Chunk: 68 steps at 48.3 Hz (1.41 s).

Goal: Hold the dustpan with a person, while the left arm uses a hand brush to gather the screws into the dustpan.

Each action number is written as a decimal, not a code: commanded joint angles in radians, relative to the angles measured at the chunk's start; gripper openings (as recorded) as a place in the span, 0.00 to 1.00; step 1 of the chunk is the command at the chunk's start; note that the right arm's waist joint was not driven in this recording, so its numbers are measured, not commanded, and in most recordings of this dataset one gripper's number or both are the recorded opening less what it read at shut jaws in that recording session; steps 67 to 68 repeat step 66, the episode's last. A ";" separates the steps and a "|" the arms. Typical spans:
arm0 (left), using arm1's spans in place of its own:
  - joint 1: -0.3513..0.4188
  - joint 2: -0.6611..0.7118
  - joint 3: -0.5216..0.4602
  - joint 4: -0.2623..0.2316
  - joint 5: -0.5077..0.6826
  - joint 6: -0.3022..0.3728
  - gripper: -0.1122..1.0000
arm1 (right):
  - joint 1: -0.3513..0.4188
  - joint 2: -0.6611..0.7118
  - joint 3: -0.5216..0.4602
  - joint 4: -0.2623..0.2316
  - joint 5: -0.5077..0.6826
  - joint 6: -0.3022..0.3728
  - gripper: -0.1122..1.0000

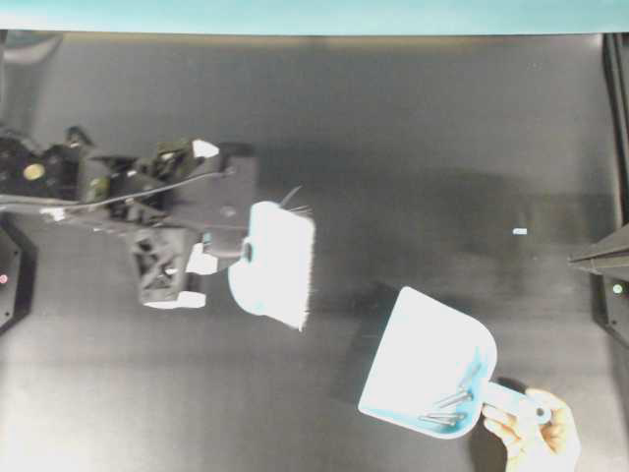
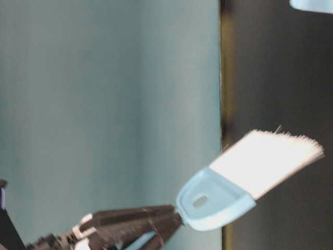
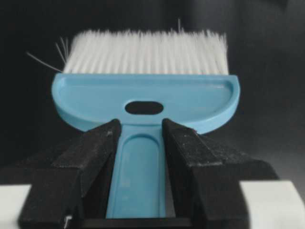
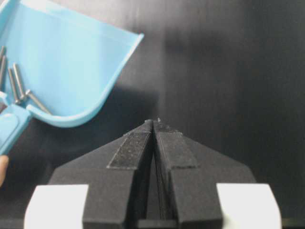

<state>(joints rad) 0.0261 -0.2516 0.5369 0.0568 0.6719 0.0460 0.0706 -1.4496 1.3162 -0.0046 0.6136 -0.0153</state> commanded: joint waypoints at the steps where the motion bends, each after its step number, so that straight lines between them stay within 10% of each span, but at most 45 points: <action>1: 0.005 -0.032 0.044 0.000 -0.055 -0.003 0.38 | 0.000 0.005 -0.012 -0.002 -0.005 -0.005 0.10; 68: -0.057 -0.107 0.275 0.000 -0.305 -0.029 0.38 | 0.000 0.005 -0.012 -0.002 -0.005 -0.005 0.10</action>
